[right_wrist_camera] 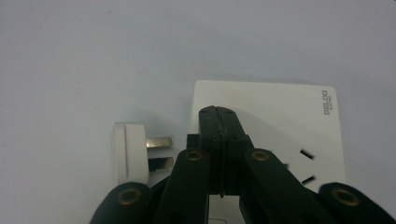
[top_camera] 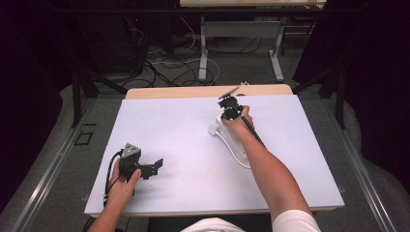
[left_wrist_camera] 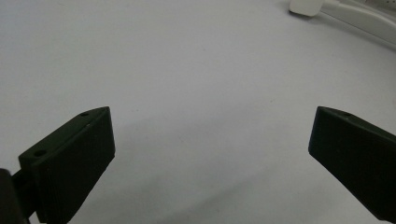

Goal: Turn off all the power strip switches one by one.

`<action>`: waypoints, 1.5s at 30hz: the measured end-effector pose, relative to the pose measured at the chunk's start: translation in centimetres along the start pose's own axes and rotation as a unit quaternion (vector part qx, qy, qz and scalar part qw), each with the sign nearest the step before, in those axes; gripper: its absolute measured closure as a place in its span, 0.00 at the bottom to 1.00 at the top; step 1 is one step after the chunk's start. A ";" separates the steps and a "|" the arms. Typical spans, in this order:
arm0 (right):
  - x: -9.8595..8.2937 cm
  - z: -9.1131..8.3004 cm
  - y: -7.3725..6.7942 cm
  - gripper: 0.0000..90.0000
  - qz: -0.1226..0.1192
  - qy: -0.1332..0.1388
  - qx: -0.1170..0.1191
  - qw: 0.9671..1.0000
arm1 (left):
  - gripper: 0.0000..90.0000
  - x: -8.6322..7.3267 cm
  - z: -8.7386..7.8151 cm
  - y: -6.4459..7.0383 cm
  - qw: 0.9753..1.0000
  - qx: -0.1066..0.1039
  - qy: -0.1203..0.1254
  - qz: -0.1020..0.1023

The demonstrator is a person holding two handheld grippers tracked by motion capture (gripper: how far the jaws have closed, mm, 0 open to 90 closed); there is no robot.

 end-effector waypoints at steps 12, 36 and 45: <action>-0.1 0.2 0.1 1.00 -0.001 0.014 0.005 1.000 | 0.01 0.0 0.0 0.0 1.000 0.000 -0.001 0.001; -0.2 0.3 -0.2 1.00 -0.002 0.013 -0.004 1.000 | 0.01 -0.1 -0.1 -0.1 1.000 0.001 -0.003 0.001; -0.5 -0.2 0.2 1.00 -0.003 0.026 -0.003 1.000 | 0.01 0.0 -0.1 0.0 1.000 0.001 -0.002 0.001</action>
Point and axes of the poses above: each handheld gripper's, and its own axes: z roughly forward along the jaws, x roughly out of its top, y roughly to its right, the point moved 1 cm from there along z, roughly forward along the jaws, and after that the axes turned 8 degrees about -x, right-handed, at the moved point
